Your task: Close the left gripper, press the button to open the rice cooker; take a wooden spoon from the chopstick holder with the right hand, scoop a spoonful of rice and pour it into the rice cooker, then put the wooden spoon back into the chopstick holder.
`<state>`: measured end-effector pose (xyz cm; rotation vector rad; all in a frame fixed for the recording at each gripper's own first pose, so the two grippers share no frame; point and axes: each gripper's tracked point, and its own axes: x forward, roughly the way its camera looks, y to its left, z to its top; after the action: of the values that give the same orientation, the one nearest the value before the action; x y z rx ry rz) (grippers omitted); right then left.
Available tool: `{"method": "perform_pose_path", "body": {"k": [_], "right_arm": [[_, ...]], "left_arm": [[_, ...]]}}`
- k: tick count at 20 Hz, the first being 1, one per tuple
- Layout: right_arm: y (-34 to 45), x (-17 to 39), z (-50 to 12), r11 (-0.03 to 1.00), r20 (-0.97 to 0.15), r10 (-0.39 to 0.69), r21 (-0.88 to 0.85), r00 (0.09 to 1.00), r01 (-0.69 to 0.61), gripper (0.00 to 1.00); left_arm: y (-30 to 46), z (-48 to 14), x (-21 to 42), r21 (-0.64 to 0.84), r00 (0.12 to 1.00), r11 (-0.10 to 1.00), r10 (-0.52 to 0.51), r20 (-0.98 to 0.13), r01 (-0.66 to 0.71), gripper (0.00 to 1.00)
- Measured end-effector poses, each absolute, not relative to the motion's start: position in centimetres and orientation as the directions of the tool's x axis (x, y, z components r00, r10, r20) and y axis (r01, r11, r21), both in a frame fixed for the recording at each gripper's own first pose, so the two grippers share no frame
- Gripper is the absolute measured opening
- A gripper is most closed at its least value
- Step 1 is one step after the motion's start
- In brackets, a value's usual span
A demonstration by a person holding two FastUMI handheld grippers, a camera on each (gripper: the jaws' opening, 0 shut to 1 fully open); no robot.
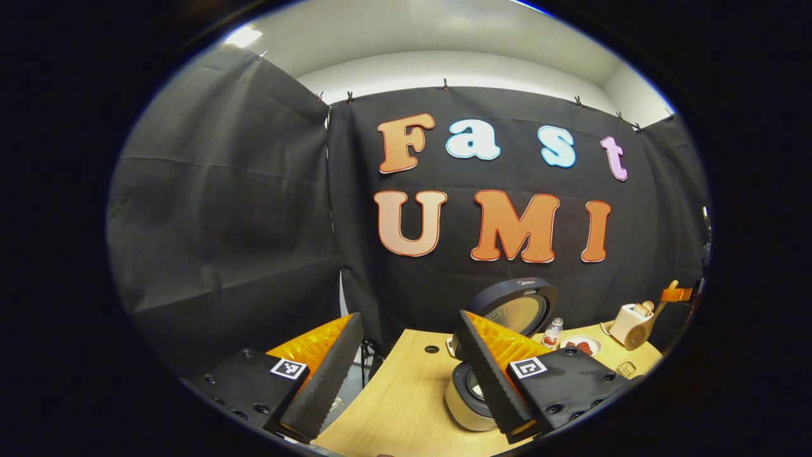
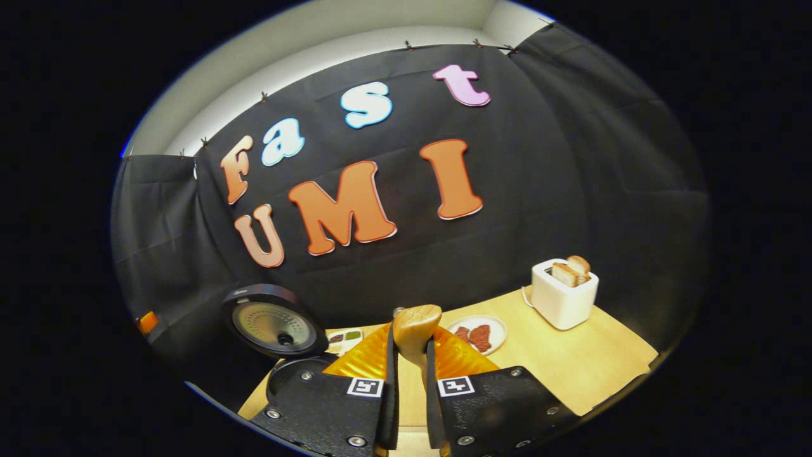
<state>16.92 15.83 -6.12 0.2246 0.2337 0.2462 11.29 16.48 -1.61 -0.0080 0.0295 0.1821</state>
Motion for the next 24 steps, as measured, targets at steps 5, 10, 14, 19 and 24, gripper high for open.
{"method": "perform_pose_path", "body": {"k": [5, 10, 14, 19, 24], "right_arm": [[10.8, 16.9, -10.9, 0.959, -0.26, 0.189, 0.254, 0.947, -0.122, 0.17], [9.5, 17.2, -16.9, 0.958, -0.334, 0.179, 0.272, 0.926, -0.087, 0.17], [9.4, 18.1, -21.1, 0.952, -0.39, 0.199, 0.295, 0.899, -0.083, 0.17], [8.7, 19.0, -24.7, 0.923, -0.416, 0.244, 0.376, 0.876, -0.078, 0.17], [6.9, 19.3, -25.6, 0.864, -0.415, 0.267, 0.503, 0.87, -0.025, 0.19]], "left_arm": [[15.1, -1.8, 11.6, -0.017, 0.983, 0.984, 0.174, -0.049, -0.175, 0.98], [14.3, -2.0, 10.8, -0.005, 0.979, 0.981, 0.193, -0.063, -0.193, 0.98], [14.1, -2.4, 10.2, 0.016, 0.975, 0.977, 0.211, -0.073, -0.211, 0.98], [14.1, -2.8, 9.2, 0.016, 0.968, 0.972, 0.235, -0.09, -0.234, 1.0], [12.6, -2.6, 8.9, 0.061, 0.972, 0.976, 0.214, -0.092, -0.209, 0.98]]}}
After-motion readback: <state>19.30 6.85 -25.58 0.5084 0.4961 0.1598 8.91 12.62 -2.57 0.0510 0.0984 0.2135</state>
